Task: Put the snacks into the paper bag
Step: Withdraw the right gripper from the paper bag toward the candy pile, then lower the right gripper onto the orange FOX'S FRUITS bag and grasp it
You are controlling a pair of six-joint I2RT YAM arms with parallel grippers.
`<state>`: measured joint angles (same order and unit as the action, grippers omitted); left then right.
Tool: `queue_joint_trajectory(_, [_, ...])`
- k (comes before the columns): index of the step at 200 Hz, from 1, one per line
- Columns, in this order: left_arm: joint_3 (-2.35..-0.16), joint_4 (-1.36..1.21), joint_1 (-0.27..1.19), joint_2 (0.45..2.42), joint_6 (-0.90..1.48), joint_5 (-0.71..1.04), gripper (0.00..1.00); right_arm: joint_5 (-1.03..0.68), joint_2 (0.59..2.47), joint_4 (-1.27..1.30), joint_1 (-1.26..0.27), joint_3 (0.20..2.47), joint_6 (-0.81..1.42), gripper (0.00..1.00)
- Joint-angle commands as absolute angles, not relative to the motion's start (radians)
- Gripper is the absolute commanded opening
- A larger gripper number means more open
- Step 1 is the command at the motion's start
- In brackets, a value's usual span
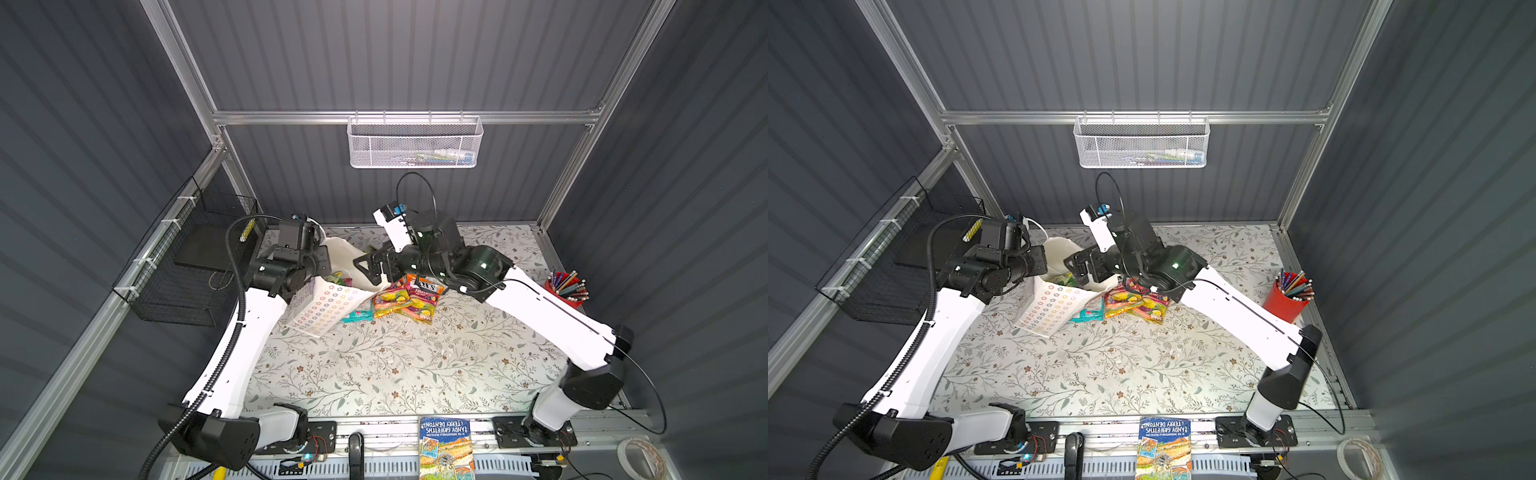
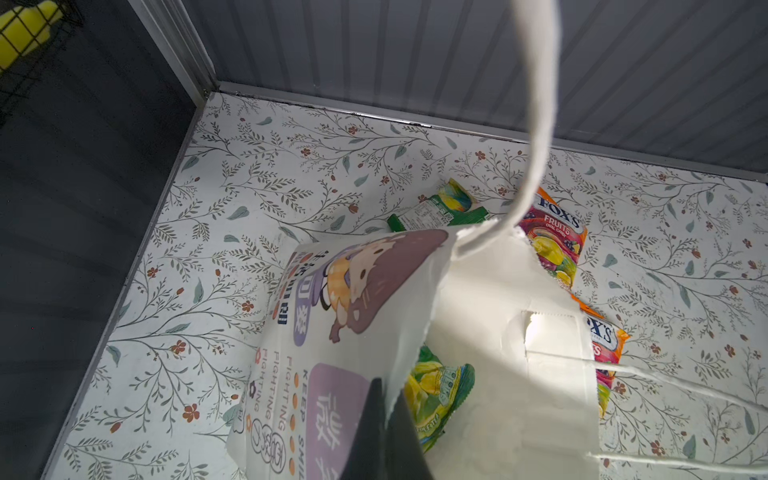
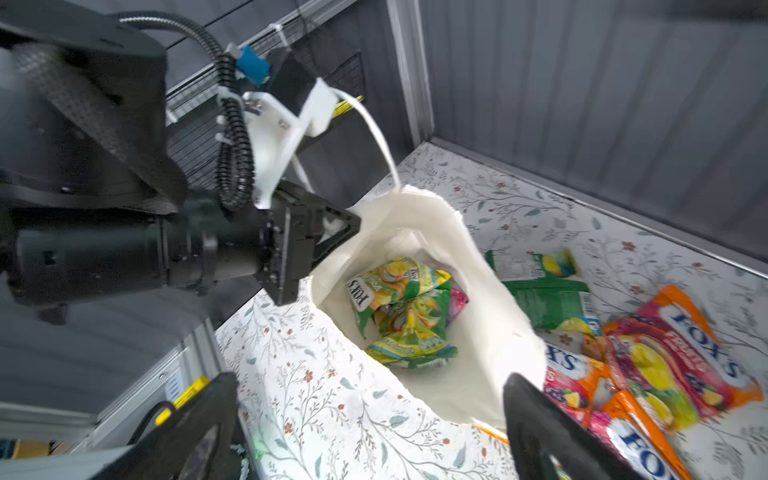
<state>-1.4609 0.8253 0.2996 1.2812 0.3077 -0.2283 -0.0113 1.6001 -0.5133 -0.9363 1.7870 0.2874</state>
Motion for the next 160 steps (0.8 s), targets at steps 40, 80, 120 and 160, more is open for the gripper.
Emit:
queue_joint_trajectory(40, [-1.462,0.781,0.304,1.267,0.314,-0.246,0.00,0.096,1.325,-0.259,-0.747,1.252,0.494,0.99])
queue_joint_trajectory(80, [-1.464,0.781,0.304,1.272,0.313,-0.238,0.00,0.042,1.174,-0.114,-0.582,0.972,0.601,0.99])
queue_joint_trajectory(120, [-1.459,0.772,0.304,1.266,0.313,-0.226,0.00,-0.085,1.231,0.047,-0.452,0.796,0.693,0.97])
queue_joint_trajectory(160, [-1.460,0.772,0.304,1.266,0.311,-0.222,0.00,-0.175,1.397,0.165,-0.422,0.769,0.720,0.94])
